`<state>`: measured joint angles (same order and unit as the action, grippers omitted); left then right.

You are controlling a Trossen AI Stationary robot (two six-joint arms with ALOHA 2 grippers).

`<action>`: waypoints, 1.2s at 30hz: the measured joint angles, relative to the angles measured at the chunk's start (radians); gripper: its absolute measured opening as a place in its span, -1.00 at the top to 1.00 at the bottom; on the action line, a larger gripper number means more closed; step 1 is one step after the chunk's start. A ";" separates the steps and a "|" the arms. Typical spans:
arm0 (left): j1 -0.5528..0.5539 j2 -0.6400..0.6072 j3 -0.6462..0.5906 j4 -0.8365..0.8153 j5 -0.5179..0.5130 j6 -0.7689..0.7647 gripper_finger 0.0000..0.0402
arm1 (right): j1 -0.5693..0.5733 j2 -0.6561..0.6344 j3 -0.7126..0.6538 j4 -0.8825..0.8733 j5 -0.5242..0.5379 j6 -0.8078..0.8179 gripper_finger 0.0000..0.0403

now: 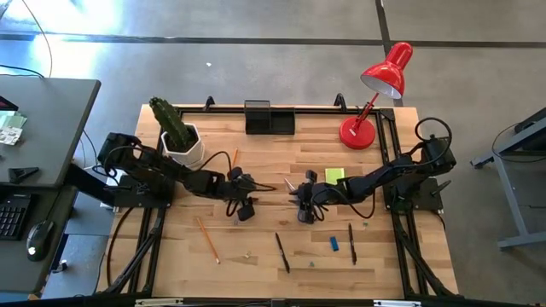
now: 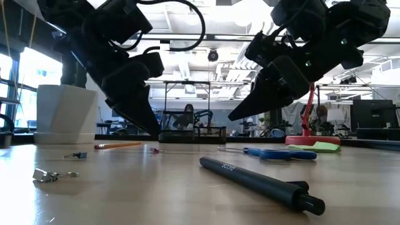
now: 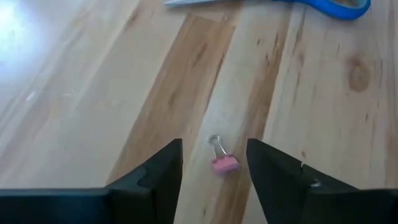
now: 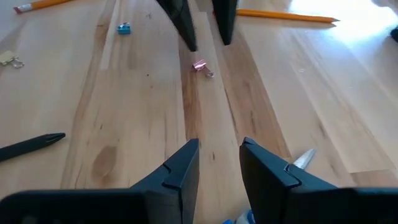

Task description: Pick and place office supplies into organizer

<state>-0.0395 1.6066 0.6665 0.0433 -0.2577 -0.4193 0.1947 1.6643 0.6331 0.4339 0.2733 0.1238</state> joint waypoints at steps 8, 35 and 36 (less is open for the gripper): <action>0.000 0.000 -0.065 0.068 -0.019 -0.058 0.29 | 0.000 0.000 0.000 -0.002 0.038 0.000 0.45; 0.000 0.110 -0.078 0.234 0.011 -0.059 0.33 | -0.005 0.000 0.000 -0.021 0.088 0.007 0.45; 0.000 0.110 -0.077 0.227 0.012 -0.058 0.33 | -0.005 0.000 0.000 -0.022 0.090 0.007 0.45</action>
<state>-0.0399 1.7164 0.5891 0.2702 -0.2457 -0.4775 0.1902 1.6642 0.6327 0.4118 0.3636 0.1310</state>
